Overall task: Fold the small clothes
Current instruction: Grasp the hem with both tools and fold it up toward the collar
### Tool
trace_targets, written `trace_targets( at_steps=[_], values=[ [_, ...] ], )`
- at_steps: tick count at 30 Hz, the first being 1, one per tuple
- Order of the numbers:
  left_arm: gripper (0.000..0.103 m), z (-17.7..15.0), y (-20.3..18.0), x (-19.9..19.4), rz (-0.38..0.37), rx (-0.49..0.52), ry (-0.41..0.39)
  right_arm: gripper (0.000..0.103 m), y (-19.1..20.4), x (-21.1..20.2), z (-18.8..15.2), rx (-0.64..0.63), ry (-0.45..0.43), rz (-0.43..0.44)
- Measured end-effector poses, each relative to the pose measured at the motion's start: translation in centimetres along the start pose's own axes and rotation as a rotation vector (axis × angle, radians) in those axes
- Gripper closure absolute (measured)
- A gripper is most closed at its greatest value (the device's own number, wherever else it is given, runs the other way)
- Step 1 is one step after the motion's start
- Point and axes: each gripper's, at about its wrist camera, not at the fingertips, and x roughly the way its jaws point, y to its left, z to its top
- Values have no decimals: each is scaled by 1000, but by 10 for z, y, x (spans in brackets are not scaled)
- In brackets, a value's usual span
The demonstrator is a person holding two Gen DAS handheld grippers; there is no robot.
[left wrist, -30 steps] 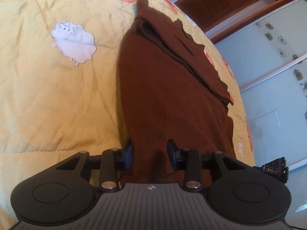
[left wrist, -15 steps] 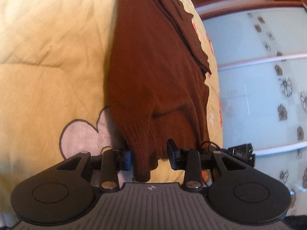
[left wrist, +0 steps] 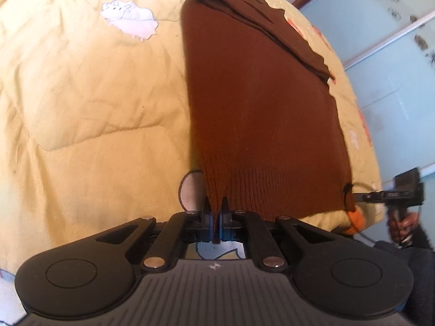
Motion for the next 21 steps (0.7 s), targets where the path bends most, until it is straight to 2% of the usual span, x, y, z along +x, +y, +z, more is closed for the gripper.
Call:
trace_targets(
  at_steps=[2, 3, 4, 5, 6, 7, 9, 11, 13, 14, 16, 17, 18, 19, 20, 21],
  values=[
    [98, 0, -4, -7, -2, 34, 3, 102, -4, -1, 0, 29, -23, 22],
    [98, 2, -9, -12, -31, 62, 6, 83, -2, -3, 2, 34, -36, 22],
    [96, 7, -12, -19, -61, 91, 7, 77, 0, -7, 5, 37, -58, 37],
    [93, 14, -15, -26, -71, 117, 3, 52, 2, -12, 10, 43, -80, 42],
    [79, 23, -16, -31, -65, 136, -12, 26, 2, -19, 18, 47, -117, 55],
    [50, 35, -17, -34, -52, 149, -36, 18, 4, -24, 28, 49, -174, 72],
    [16, 63, -18, -32, -15, 165, -116, 17, 5, -27, 56, 40, -271, 121],
    [16, 93, -18, -18, 19, 125, -171, 19, 0, -15, 88, 67, -298, 149],
    [16, 125, -15, 4, 36, 61, -189, 23, -6, 4, 120, 90, -293, 113],
    [16, 136, -13, 15, 41, 39, -199, 32, -7, 14, 133, 90, -296, 97],
    [18, 155, -10, 41, 68, -24, -182, 33, -9, 25, 152, 116, -313, 133],
    [18, 160, -13, 47, 64, -21, -213, 44, -10, 30, 157, 130, -312, 145],
    [41, 164, -17, 54, 77, -6, -222, 75, -7, 38, 160, 131, -303, 139],
    [94, 166, -21, 58, 120, 17, -222, 92, -6, 46, 164, 123, -267, 113],
    [98, 170, -24, 65, 163, 20, -196, 92, -4, 53, 166, 102, -227, 81],
    [99, 171, -21, 65, 158, 9, -191, 92, 0, 53, 163, 57, -230, 67]
  ],
)
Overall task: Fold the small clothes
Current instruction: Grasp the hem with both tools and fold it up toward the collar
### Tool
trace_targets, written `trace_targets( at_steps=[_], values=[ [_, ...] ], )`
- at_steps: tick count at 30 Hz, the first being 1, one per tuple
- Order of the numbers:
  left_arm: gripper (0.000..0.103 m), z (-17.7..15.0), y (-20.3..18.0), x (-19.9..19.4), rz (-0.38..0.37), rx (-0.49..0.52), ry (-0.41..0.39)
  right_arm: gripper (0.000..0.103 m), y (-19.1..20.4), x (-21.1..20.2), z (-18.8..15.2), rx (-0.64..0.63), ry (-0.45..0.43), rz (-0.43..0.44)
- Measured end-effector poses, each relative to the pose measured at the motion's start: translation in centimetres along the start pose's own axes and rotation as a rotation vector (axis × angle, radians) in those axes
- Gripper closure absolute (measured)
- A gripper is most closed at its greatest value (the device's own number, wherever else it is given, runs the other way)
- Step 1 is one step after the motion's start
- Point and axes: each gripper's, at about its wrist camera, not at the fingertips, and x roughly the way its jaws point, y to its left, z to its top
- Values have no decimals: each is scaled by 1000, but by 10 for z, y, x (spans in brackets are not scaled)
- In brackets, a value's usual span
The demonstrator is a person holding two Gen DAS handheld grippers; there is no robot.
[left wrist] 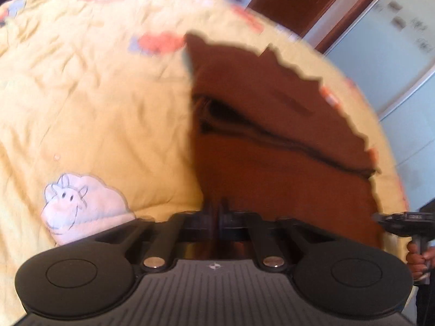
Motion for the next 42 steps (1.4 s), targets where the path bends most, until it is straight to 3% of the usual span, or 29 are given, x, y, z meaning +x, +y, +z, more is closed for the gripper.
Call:
trace_targets(
  at_steps=[3, 4, 7, 9, 10, 11, 12, 13, 14, 16, 18, 19, 20, 21, 23, 25, 27, 29, 31, 32, 33, 34, 35, 37, 38, 39, 40, 41, 42],
  values=[
    [99, -5, 8, -8, 60, 45, -19, 96, -3, -24, -4, -49, -32, -55],
    [99, -8, 13, -10, 36, 37, -20, 97, -13, -32, -4, -36, -47, -67],
    [98, -18, 22, -17, -11, 9, -35, 94, -32, -35, -15, 55, -60, 7],
    [94, -28, 27, -23, -54, -50, -1, 61, -28, -36, -25, 86, -56, 40],
    [85, -37, 30, -27, -103, -83, 26, 49, -23, -37, -31, 95, -41, 69],
    [75, -49, 34, -33, -155, -115, 46, 30, -19, -39, -39, 92, -25, 108],
    [58, -62, 37, -38, -219, -142, 55, 26, -16, -44, -49, 84, -11, 130],
    [41, -75, 39, -43, -284, -170, 61, 26, -14, -46, -59, 86, 6, 140],
    [37, -88, 40, -45, -332, -196, 67, 30, -15, -48, -69, 107, 37, 157],
    [37, -106, 38, -49, -360, -228, 51, 41, -15, -43, -89, 138, 98, 188],
    [40, -113, 36, -51, -353, -242, 18, 62, -11, -38, -101, 127, 151, 172],
    [59, -113, 34, -50, -338, -244, 19, 69, -10, -35, -104, 116, 164, 154],
    [77, -112, 33, -47, -302, -238, 39, 87, -12, -34, -105, 115, 175, 139],
    [96, -112, 34, -45, -257, -224, 67, 91, -15, -33, -106, 116, 181, 119],
    [96, -113, 32, -48, -234, -192, 72, 92, -19, -47, -111, 91, 162, 118],
    [96, -116, 28, -62, -159, -118, 58, 93, -22, -68, -114, 48, 136, 72],
    [96, -122, 26, -64, -154, -72, 65, 96, -33, -83, -118, 47, 112, 54],
    [93, -126, 32, -67, -181, -79, 47, 96, -43, -83, -123, 87, 106, 89],
    [83, -131, 37, -67, -237, -136, 75, 84, -36, -71, -126, 103, 124, 98],
    [76, -135, 39, -66, -281, -165, 107, 63, -33, -68, -127, 117, 142, 117],
    [59, -140, 40, -67, -331, -189, 121, 41, -29, -69, -130, 122, 150, 155],
    [41, -146, 41, -68, -376, -207, 126, 34, -25, -71, -133, 112, 144, 192],
    [36, -150, 40, -68, -402, -218, 124, 30, -20, -73, -137, 98, 147, 206],
    [36, -160, 38, -72, -396, -216, 103, 41, -12, -69, -144, 71, 179, 167],
    [38, -163, 37, -73, -392, -214, 95, 60, -11, -66, -146, 62, 188, 153],
    [53, -162, 35, -73, -373, -210, 91, 88, -12, -61, -147, 63, 214, 142],
    [94, -163, 34, -72, -327, -199, 105, 91, -14, -56, -148, 57, 238, 121],
    [99, -163, 33, -68, -280, -190, 139, 91, -16, -55, -149, 39, 244, 111],
    [99, -165, 34, -70, -289, -202, 141, 91, -18, -60, -149, 26, 241, 115]
  ],
)
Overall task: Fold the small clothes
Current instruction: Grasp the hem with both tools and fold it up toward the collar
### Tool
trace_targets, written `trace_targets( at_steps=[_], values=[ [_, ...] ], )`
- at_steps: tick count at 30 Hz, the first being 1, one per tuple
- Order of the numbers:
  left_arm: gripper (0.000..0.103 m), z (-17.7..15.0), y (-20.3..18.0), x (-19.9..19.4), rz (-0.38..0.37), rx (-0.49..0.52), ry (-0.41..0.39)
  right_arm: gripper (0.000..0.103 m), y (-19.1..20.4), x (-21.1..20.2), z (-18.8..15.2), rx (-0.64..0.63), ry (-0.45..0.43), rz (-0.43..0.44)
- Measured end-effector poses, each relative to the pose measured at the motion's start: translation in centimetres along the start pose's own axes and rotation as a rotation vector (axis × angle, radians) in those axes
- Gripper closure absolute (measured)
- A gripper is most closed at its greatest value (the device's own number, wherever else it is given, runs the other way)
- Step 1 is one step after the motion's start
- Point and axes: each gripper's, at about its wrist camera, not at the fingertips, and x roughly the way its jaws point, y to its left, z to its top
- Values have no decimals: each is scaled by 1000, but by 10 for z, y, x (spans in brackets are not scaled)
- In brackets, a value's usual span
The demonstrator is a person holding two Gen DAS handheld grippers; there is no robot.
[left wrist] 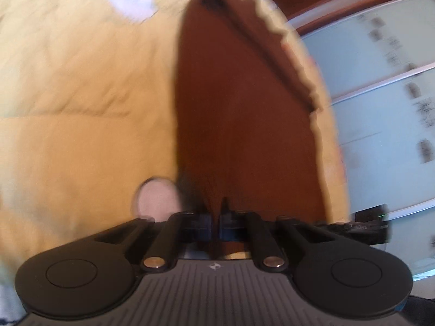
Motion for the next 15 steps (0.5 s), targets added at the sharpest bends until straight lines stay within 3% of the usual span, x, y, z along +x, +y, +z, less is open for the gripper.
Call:
trace_targets(
  at_steps=[4, 5, 6, 8, 10, 12, 13, 14, 15],
  values=[
    [99, -7, -17, -20, 14, 95, -22, 92, 6, -38, -6, -80, -21, -92],
    [99, -9, -16, -18, 54, 113, -5, 98, 3, -44, -9, -95, -17, -157],
    [98, -10, -12, -12, 110, 121, 23, 98, -2, -45, -11, -102, -11, -168],
    [98, -5, -3, -16, 79, 104, 39, 98, -6, -47, -11, -79, -5, -159],
    [96, 2, -9, -25, 127, 144, 47, 93, -3, -46, -7, -71, -6, -171],
    [94, 15, -20, -37, 168, 211, 46, 60, 4, -46, 4, -30, -17, -176],
    [93, 24, -27, -43, 199, 246, 25, 52, 14, -53, 11, -52, -62, -197],
    [91, 36, -36, -48, 233, 281, -13, 38, 26, -60, 18, -100, -141, -210],
    [83, 50, -48, -51, 257, 312, -70, 30, 39, -66, 28, -139, -234, -208]
  ],
)
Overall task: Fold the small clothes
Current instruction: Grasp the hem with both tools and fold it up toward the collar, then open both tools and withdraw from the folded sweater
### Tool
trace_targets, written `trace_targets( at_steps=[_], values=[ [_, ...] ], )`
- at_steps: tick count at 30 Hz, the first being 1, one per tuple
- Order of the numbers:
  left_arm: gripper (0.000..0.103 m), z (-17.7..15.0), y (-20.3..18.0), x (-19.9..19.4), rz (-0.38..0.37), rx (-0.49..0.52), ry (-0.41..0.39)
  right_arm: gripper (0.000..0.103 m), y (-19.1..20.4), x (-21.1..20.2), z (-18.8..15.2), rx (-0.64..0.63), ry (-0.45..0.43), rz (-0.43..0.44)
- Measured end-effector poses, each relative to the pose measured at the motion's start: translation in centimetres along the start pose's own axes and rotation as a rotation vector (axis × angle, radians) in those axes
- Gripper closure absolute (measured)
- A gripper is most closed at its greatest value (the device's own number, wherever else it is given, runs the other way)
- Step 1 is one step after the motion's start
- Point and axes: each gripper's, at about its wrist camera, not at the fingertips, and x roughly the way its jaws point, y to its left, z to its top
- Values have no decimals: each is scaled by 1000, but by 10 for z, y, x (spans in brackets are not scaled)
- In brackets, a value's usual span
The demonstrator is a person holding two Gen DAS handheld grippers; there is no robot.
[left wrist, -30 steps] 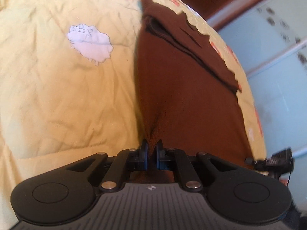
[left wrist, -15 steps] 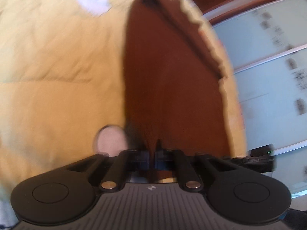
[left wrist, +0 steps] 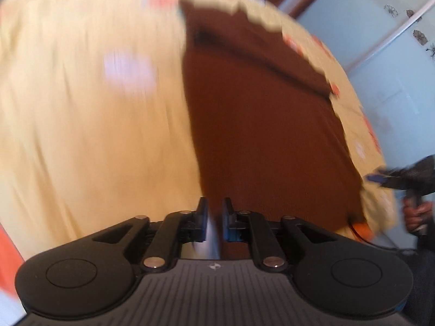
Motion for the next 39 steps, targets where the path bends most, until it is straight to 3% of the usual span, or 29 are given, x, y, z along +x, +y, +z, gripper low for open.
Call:
trace_targets(
  at_steps=[2, 3, 4, 6, 10, 12, 13, 16, 17, 19, 21, 22, 24, 28, 31, 33, 39],
  values=[
    [60, 34, -20, 2, 70, 43, -160, 29, 19, 3, 31, -39, -160, 11],
    [42, 50, -36, 11, 120, 65, -246, 28, 30, 14, 46, -60, -227, 3],
    [35, 64, -53, 26, 159, 94, -321, 27, 42, 31, 61, -90, -272, -6],
    [35, 88, -85, 70, 215, 149, -386, 28, 66, 77, 86, -169, -311, -52],
    [36, 103, -123, 152, 302, 265, -358, 30, 106, 171, 104, -356, -296, -300],
    [34, 99, -122, 180, 363, 276, -294, 27, 104, 200, 100, -416, -279, -422],
    [29, 93, -121, 189, 361, 291, -332, 26, 100, 205, 92, -464, -309, -435],
    [23, 82, -101, 180, 313, 264, -372, 23, 91, 197, 70, -603, -326, -460],
    [22, 81, -98, 179, 310, 254, -376, 13, 90, 193, 67, -613, -330, -481],
    [15, 82, -95, 179, 286, 244, -378, 9, 80, 183, 75, -524, -336, -450],
    [9, 83, -101, 184, 304, 271, -360, 2, 85, 191, 79, -575, -296, -494],
    [8, 79, -101, 180, 320, 291, -350, 3, 89, 192, 81, -580, -283, -508],
    [8, 80, -105, 183, 331, 296, -349, 17, 97, 185, 85, -522, -273, -516],
    [6, 80, -104, 184, 326, 286, -351, 2, 117, 175, 72, -490, -305, -392],
    [6, 81, -106, 186, 329, 294, -345, 0, 116, 205, 63, -575, -204, -474],
    [6, 81, -105, 186, 327, 292, -347, 0, 104, 204, 54, -638, -254, -446],
    [6, 81, -105, 186, 329, 290, -348, 0, 88, 191, 62, -618, -245, -455]
  ],
)
